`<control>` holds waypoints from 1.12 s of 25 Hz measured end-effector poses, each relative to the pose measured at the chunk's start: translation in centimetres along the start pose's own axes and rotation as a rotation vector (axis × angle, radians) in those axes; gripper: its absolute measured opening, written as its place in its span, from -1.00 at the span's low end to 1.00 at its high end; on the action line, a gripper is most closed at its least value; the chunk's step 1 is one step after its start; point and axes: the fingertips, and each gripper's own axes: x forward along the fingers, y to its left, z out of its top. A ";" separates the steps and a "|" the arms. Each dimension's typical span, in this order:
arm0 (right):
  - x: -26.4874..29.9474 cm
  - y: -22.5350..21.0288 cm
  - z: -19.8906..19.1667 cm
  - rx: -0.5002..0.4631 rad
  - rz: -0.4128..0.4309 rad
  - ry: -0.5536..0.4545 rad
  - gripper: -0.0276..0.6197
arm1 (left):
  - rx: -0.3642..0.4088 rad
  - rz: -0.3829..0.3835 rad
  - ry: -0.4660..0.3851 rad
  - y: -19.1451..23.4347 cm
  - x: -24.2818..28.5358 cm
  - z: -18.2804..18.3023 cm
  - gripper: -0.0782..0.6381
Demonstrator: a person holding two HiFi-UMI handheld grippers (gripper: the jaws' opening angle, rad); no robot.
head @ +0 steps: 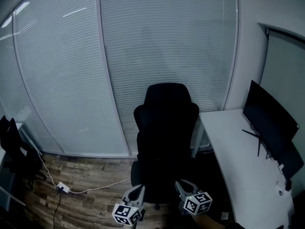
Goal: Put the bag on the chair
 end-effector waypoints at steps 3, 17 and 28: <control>-0.6 -0.2 -0.2 0.001 0.006 0.010 -0.72 | 0.000 0.008 0.001 -0.7 0.0 0.0 -0.73; -7.2 -3.9 -0.9 0.019 0.019 0.053 -0.74 | -0.030 0.049 0.019 -7.7 -0.3 -3.2 -0.73; -12.7 -5.3 -1.9 0.009 0.020 0.061 -0.76 | 0.007 0.063 0.013 -13.3 -1.9 -4.5 -0.73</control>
